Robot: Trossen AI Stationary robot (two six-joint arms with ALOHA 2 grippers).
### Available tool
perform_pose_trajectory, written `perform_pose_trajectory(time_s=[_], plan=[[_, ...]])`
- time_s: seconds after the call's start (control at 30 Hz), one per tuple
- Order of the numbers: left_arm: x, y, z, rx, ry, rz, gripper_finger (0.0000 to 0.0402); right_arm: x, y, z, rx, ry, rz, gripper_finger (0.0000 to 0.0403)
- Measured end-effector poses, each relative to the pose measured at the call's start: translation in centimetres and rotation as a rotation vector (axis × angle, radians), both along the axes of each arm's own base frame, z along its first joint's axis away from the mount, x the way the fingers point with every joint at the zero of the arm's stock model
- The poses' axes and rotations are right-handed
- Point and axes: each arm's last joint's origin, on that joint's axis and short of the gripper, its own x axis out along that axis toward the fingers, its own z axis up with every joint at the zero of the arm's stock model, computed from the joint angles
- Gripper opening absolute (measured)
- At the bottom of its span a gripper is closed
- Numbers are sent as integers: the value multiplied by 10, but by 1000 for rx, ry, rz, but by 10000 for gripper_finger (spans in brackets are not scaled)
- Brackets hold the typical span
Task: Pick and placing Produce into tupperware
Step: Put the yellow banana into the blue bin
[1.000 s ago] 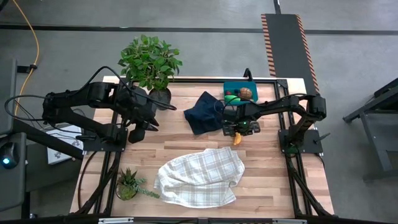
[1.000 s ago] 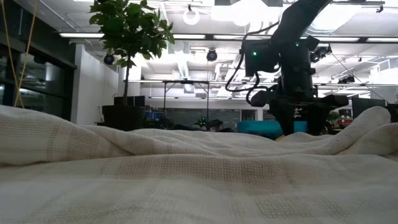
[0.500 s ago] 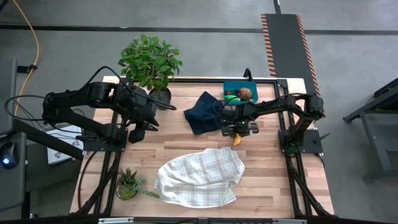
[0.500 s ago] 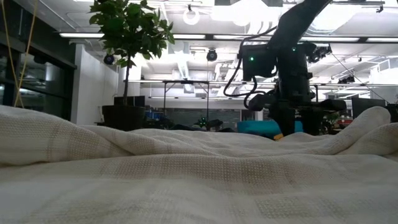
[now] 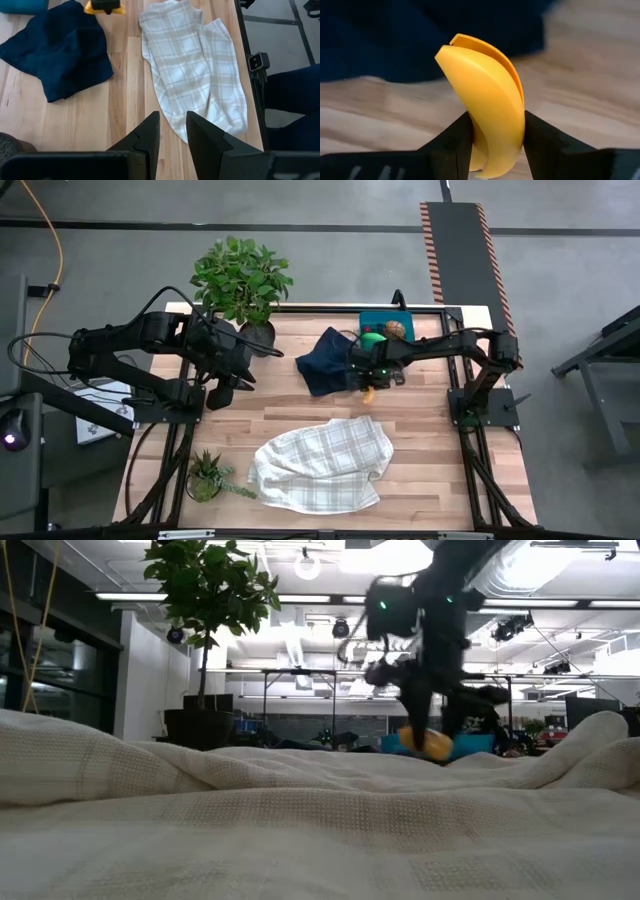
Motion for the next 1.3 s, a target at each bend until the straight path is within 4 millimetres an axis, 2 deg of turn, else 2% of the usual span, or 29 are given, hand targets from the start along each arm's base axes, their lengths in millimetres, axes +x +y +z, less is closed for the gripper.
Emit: perform_pose_trajectory(time_s=[0.1, 0.23, 0.73, 1.0, 1.3], plan=[[0, 0, 0, 0, 0, 0, 83, 10, -7, 16, -52, -52, 21, 129], [0, 0, 0, 0, 1, 0, 83, 12, -24, 35, -124, -42, 44, 129], [-1, 0, -1, -10, 11, 12, 83, -8, -99, 91, -181, -24, 119, 129], [-1, 0, -1, -42, 15, 52, 83, -31, -133, 102, -170, -12, 159, 129], [0, 1, 0, -74, 20, 136, 83, -53, -155, 102, -153, -6, 264, 129]])
